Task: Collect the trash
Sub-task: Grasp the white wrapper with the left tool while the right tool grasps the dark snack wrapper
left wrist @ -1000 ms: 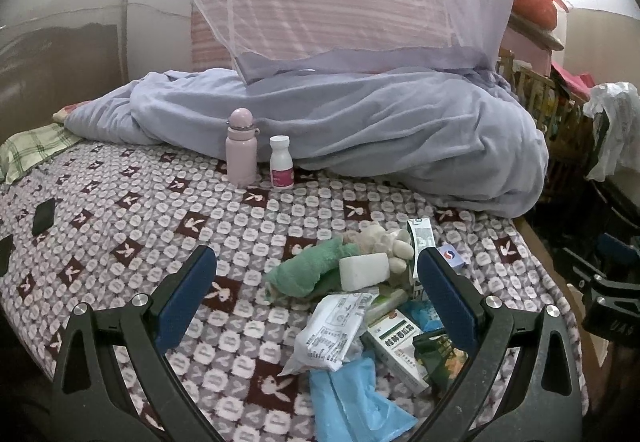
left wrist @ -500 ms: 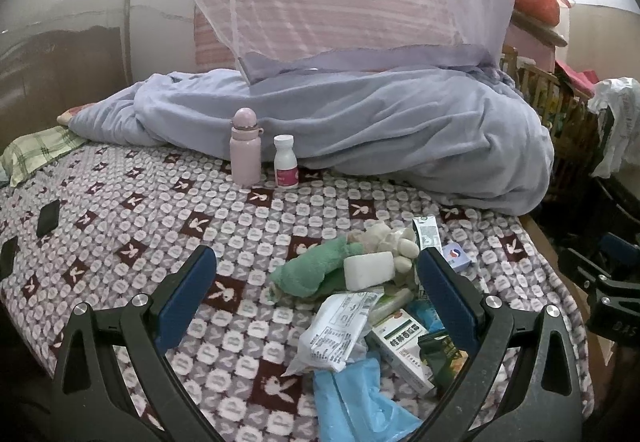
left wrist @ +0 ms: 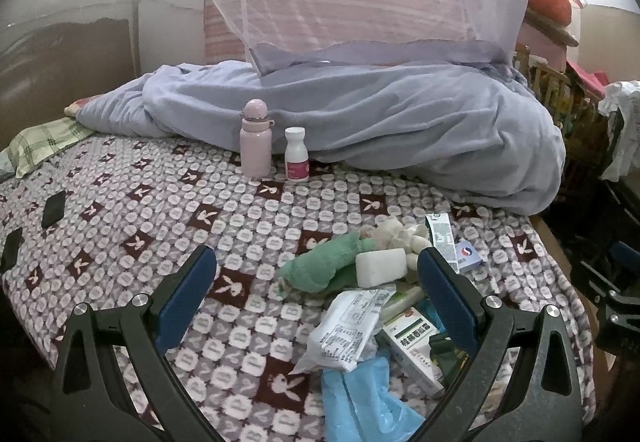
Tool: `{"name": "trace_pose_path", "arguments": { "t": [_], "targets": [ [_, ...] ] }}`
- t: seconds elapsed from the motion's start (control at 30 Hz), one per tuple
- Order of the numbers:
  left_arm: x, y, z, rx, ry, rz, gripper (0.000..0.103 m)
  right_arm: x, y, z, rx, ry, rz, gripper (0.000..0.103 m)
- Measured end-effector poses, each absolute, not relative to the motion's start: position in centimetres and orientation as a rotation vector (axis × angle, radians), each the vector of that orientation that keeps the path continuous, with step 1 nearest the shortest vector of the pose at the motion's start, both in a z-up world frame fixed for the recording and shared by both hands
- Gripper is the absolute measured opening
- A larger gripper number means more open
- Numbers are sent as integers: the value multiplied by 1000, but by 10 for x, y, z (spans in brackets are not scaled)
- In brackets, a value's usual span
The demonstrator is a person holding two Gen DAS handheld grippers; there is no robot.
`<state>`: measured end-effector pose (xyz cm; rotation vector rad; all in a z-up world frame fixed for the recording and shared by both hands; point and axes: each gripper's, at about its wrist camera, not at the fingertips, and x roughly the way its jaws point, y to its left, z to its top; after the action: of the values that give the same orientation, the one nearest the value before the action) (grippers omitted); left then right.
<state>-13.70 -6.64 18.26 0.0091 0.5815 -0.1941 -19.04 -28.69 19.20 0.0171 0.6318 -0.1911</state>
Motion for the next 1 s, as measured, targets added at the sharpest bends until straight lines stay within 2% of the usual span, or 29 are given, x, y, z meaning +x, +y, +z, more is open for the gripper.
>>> {"name": "trace_pose_path", "arguments": {
  "t": [0.6,0.9,1.0],
  "targets": [
    [-128,-59,173,52,599,-182,100,-187,-292,179,11,676,-186,103],
    [-123,-49,160,89,690,-229,100,-187,-288,158,7,774,-81,103],
    [-127,-54,148,154,721,-264,100,-180,-273,144,22,835,20,91]
  ]
}}
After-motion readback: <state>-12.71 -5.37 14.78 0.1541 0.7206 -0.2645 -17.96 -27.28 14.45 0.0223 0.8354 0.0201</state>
